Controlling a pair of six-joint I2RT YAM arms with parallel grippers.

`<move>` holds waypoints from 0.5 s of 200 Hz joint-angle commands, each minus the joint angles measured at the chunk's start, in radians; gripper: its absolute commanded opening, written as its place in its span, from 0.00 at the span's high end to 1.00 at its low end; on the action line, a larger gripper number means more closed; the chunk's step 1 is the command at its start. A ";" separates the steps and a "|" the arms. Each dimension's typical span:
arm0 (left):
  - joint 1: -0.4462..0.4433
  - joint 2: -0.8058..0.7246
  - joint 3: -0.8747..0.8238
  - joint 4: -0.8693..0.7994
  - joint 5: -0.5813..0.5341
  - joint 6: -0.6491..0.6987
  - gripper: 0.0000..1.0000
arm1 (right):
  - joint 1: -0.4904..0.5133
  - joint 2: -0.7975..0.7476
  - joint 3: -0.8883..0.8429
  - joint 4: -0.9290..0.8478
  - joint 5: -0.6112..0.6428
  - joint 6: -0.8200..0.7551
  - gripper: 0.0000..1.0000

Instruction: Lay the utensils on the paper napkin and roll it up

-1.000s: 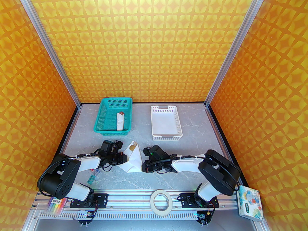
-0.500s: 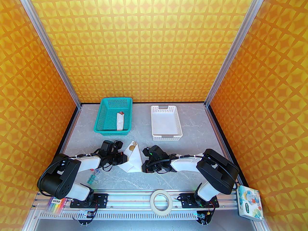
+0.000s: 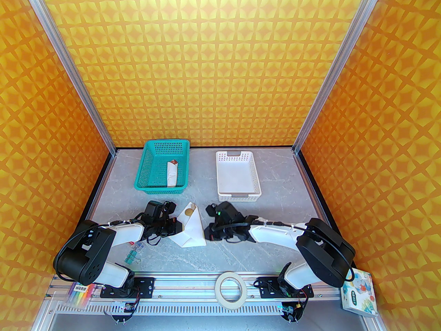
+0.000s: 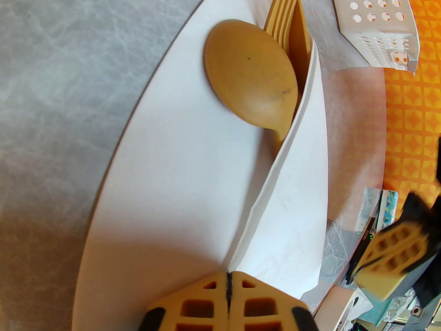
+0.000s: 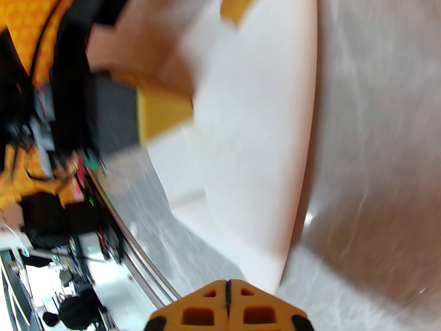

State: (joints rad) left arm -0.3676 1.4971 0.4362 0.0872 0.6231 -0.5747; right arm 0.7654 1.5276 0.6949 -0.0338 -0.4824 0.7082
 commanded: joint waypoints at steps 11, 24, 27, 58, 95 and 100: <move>-0.004 0.020 -0.011 -0.104 -0.085 0.024 1.00 | -0.027 0.090 0.072 0.067 -0.013 -0.036 1.00; -0.004 0.021 -0.011 -0.103 -0.085 0.023 1.00 | -0.028 0.130 0.096 0.075 -0.016 -0.039 1.00; -0.004 0.022 -0.011 -0.103 -0.085 0.023 1.00 | -0.028 0.139 0.099 0.077 -0.016 -0.039 1.00; -0.004 0.025 -0.009 -0.104 -0.084 0.025 1.00 | -0.029 0.200 0.104 0.128 -0.001 -0.019 1.00; -0.004 0.023 -0.009 -0.107 -0.084 0.024 1.00 | -0.034 0.243 0.113 0.154 0.009 -0.003 1.00; -0.004 0.023 -0.010 -0.107 -0.084 0.025 1.00 | -0.034 0.248 0.113 0.150 0.012 -0.005 1.00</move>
State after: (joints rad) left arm -0.3676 1.4971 0.4397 0.0814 0.6209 -0.5747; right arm 0.7372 1.7477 0.7864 0.0841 -0.4801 0.6994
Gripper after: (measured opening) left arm 0.036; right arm 0.045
